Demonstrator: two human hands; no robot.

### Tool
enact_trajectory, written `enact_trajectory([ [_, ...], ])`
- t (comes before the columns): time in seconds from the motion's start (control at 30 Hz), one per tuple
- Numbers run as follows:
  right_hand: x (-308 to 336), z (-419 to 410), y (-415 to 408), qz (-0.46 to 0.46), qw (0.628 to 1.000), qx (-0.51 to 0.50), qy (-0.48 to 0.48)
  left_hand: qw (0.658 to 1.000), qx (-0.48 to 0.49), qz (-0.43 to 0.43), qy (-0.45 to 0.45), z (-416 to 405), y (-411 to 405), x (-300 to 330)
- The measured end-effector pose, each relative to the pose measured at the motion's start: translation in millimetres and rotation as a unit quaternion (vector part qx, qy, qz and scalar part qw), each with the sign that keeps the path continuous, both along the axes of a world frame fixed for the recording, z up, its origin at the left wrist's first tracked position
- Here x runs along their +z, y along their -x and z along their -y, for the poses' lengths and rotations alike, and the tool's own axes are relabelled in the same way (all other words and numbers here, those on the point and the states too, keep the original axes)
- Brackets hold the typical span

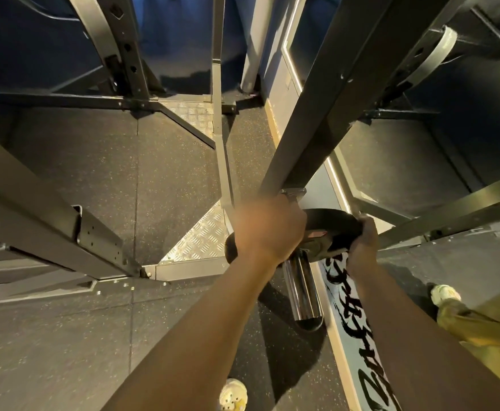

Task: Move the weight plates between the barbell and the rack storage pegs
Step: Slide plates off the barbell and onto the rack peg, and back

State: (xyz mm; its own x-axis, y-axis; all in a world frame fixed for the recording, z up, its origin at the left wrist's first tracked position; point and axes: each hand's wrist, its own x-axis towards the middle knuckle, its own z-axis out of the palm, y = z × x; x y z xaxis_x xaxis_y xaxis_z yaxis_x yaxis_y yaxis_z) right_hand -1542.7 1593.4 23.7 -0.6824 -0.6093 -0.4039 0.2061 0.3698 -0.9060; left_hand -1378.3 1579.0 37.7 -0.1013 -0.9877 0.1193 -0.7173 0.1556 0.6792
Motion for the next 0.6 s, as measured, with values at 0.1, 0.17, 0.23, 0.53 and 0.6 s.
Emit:
enact_trajectory([
  [0.1,-2.9,3.2,-0.8,0.024,0.999,-0.021,-0.013,1.000,0.005,0.000,0.021,0.3,2.8,-1.1],
  [0.17,0.6,3.1,-2.5,0.008,1.000,-0.011,-0.012,0.999,0.008,-0.022,0.024,-0.5,0.2,-6.7],
  [0.23,3.4,1.8,-4.5,-0.014,1.000,0.003,-0.002,0.999,0.018,-0.042,0.028,0.4,-2.1,-9.8],
  [0.53,10.2,14.1,-38.1,-0.452,0.882,0.119,0.063,0.944,0.109,-0.296,-0.100,-0.5,-38.4,-70.0],
  [0.6,7.8,20.1,-41.4,-0.516,0.838,0.147,0.098,0.875,0.138,-0.405,-0.229,-5.5,-38.2,-72.0],
])
